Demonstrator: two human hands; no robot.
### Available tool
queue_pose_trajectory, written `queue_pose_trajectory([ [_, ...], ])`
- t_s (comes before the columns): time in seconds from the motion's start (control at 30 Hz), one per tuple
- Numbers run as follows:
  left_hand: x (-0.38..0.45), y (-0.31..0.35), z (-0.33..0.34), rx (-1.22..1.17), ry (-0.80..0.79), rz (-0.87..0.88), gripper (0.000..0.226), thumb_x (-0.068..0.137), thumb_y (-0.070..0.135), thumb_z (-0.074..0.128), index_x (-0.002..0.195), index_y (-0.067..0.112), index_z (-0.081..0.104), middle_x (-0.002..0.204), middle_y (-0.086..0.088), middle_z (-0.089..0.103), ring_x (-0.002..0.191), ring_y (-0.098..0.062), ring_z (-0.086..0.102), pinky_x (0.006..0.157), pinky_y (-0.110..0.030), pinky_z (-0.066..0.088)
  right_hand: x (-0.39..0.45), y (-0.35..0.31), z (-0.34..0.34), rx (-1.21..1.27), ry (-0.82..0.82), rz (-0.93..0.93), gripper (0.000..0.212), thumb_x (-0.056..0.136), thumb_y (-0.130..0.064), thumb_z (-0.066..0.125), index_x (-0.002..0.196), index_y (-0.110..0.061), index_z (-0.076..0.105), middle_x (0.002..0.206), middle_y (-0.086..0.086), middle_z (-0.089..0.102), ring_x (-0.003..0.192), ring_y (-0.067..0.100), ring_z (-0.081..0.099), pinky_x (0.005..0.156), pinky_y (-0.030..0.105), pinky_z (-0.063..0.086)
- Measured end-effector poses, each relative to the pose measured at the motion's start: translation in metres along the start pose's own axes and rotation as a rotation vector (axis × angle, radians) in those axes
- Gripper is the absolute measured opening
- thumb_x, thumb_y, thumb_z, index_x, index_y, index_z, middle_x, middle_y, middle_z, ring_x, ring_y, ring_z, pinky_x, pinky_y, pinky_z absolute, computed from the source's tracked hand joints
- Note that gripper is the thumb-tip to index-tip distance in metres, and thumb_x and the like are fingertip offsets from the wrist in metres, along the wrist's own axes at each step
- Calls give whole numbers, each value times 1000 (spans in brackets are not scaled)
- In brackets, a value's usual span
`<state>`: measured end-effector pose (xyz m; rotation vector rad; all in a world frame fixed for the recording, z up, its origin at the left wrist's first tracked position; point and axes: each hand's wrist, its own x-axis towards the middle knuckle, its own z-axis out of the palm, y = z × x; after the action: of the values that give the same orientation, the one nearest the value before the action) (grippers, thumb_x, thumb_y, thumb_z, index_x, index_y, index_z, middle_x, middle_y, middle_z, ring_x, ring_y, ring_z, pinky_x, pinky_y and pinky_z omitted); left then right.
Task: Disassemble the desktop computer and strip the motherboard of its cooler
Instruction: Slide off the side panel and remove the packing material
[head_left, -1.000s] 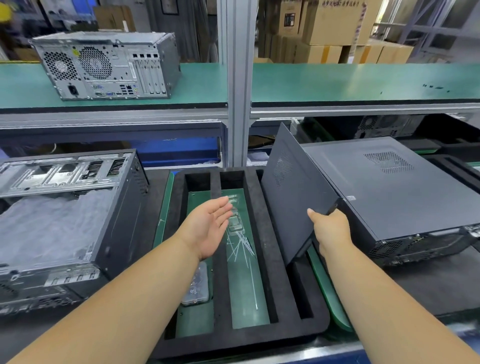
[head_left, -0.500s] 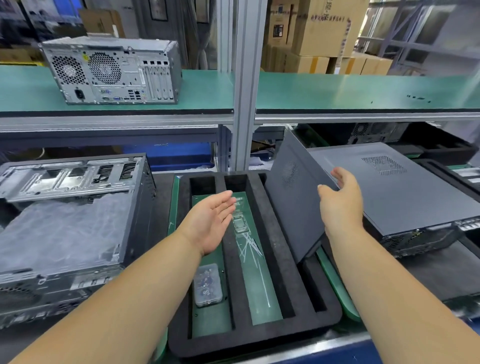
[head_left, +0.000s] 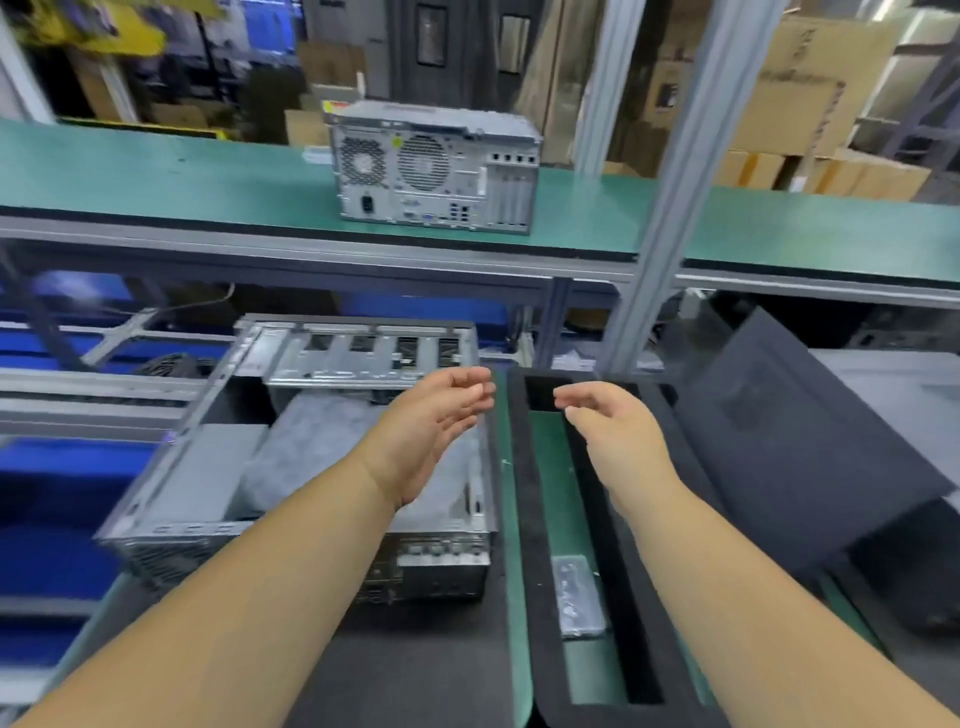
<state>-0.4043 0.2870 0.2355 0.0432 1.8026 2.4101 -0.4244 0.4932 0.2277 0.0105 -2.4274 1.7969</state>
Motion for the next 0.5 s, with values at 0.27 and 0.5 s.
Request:
queue_pose_trajectory([
  [0.27, -23, 9, -143, 967, 339, 116, 23, 88, 23, 65, 106, 34, 58, 110, 9, 58, 97, -11, 57, 82, -26, 46, -8, -30, 131, -236, -338, -68, 15, 88, -20, 65, 89, -35, 69, 92, -13, 66, 83, 7, 60, 65, 23, 47],
  [0.5, -35, -2, -209, 1275, 289, 25, 45, 90, 27, 60, 134, 20, 51, 134, -2, 48, 127, -22, 41, 108, -38, 35, -15, -24, 211, -744, -695, -114, 60, 74, -49, 77, 128, -33, 56, 132, -7, 47, 121, 15, 48, 91, 29, 43],
])
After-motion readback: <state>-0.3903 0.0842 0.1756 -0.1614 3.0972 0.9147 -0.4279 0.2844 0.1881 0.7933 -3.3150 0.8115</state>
